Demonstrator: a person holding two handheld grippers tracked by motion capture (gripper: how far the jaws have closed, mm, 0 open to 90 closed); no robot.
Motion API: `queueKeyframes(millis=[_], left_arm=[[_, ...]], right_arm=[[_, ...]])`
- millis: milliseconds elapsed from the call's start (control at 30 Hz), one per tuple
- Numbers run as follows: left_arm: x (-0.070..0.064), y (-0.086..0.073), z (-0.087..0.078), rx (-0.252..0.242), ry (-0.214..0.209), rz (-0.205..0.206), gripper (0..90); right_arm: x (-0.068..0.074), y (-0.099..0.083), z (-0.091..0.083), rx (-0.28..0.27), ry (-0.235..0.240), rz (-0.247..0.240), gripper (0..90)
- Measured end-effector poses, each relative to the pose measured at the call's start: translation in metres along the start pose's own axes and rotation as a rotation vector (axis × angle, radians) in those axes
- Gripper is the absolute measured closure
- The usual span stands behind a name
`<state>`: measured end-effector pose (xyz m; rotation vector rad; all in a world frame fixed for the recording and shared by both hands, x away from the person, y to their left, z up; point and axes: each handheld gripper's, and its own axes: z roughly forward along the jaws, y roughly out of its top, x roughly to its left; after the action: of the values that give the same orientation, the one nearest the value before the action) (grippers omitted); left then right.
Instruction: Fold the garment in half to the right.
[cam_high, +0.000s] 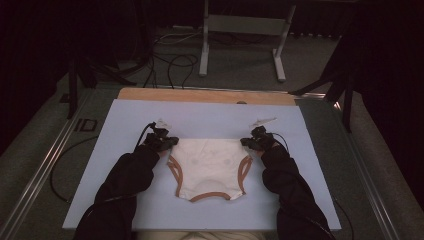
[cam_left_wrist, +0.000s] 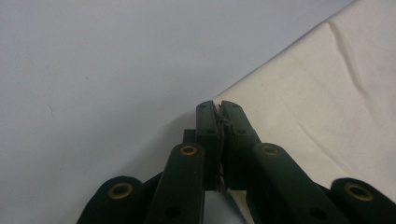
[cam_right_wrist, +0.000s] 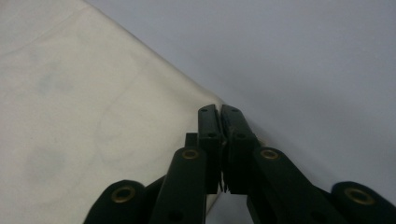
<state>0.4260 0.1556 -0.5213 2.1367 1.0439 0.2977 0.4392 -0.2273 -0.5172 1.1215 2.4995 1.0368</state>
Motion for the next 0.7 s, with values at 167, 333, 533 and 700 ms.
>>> queueKeyframes(millis=[167, 333, 533, 700], left_arm=[[0.0, 0.0, -0.006, -0.029, 0.016, 0.001, 79.2], [0.002, -0.001, -0.013, -0.049, 0.025, -0.013, 65.6], [0.001, -0.003, -0.022, -0.056, 0.007, -0.017, 50.1], [-0.002, -0.005, -0.03, -0.059, -0.02, -0.011, 36.7]], right_arm=[[0.0, 0.002, -0.004, -0.011, 0.018, 0.007, 64.1], [0.003, 0.006, -0.009, -0.028, 0.042, -0.007, 45.2], [0.01, 0.011, -0.011, -0.041, 0.072, -0.023, 29.3], [0.014, 0.014, -0.013, -0.054, 0.109, -0.02, 21.2]])
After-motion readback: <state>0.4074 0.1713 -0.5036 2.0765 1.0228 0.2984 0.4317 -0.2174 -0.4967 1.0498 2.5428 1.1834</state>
